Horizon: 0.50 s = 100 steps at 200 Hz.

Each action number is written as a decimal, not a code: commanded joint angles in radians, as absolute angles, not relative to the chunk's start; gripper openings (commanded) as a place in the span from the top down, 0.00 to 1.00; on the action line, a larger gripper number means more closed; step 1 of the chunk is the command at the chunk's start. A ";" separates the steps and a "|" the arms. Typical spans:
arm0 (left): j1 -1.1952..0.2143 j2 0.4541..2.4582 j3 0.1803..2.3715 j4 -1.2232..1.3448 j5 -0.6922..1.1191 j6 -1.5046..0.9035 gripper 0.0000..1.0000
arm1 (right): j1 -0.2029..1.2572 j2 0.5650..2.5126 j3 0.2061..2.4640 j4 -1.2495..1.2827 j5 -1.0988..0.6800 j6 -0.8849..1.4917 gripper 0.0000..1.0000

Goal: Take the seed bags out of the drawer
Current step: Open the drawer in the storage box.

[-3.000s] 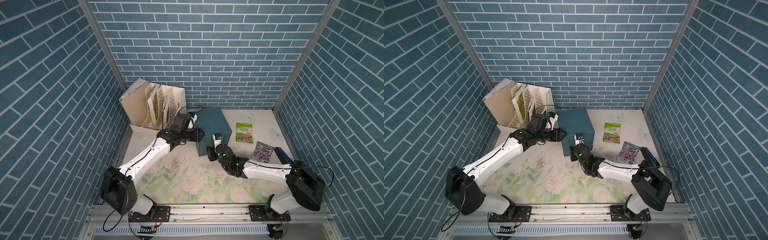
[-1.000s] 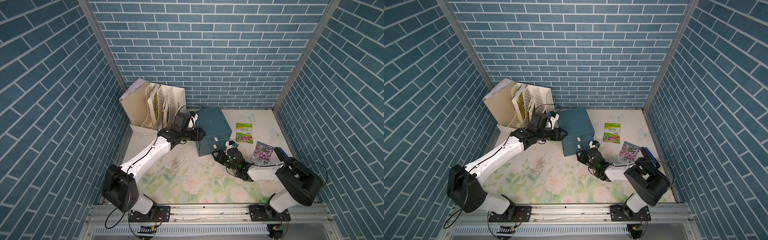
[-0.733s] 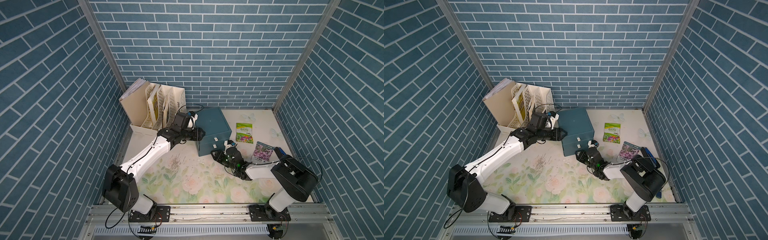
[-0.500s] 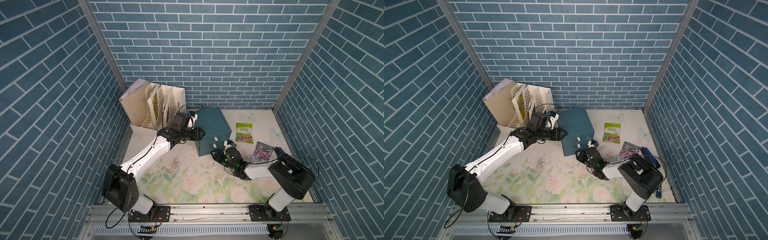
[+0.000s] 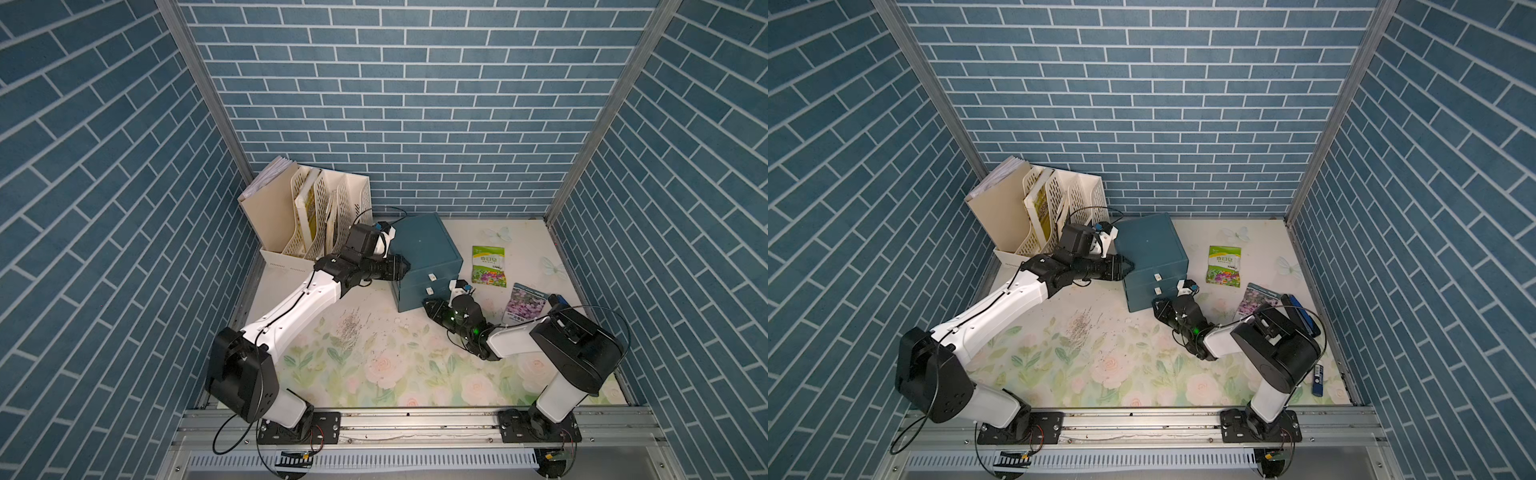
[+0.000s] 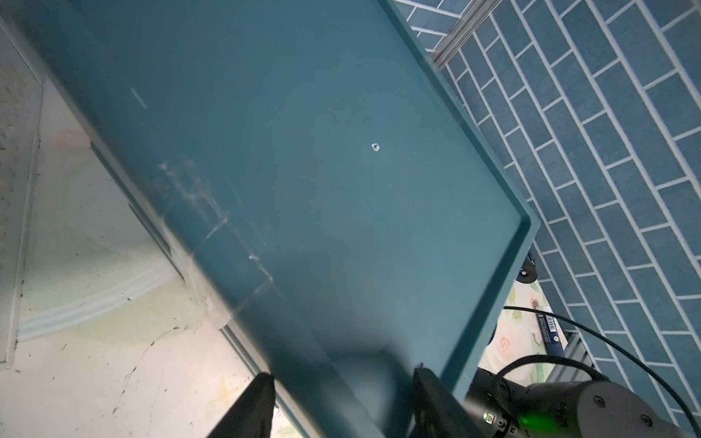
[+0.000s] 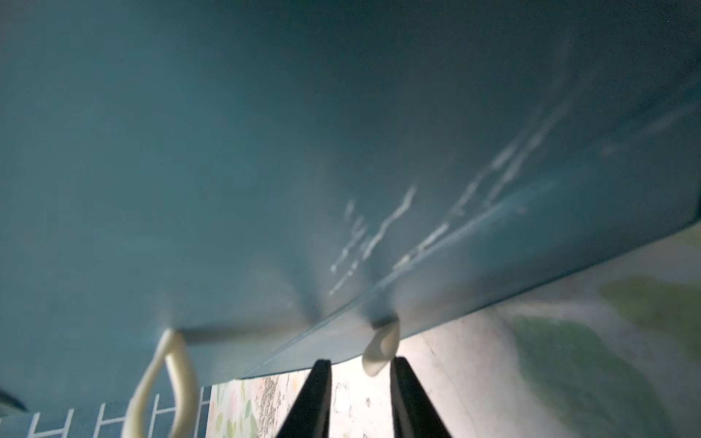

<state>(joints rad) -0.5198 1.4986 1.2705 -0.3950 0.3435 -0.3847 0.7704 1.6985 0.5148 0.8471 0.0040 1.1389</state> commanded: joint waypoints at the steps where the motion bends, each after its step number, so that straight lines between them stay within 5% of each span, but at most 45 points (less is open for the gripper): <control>1: -0.514 1.547 1.255 -0.514 0.320 -0.346 0.38 | 0.759 1.725 0.513 0.908 0.029 1.153 0.71; 65: -0.512 1.546 1.249 -0.520 0.324 -0.337 0.38 | 0.752 1.745 0.502 0.939 0.054 1.176 0.73; 100: -0.512 1.548 1.250 -0.522 0.324 -0.333 0.38 | 0.750 1.765 0.523 0.937 0.048 1.181 0.89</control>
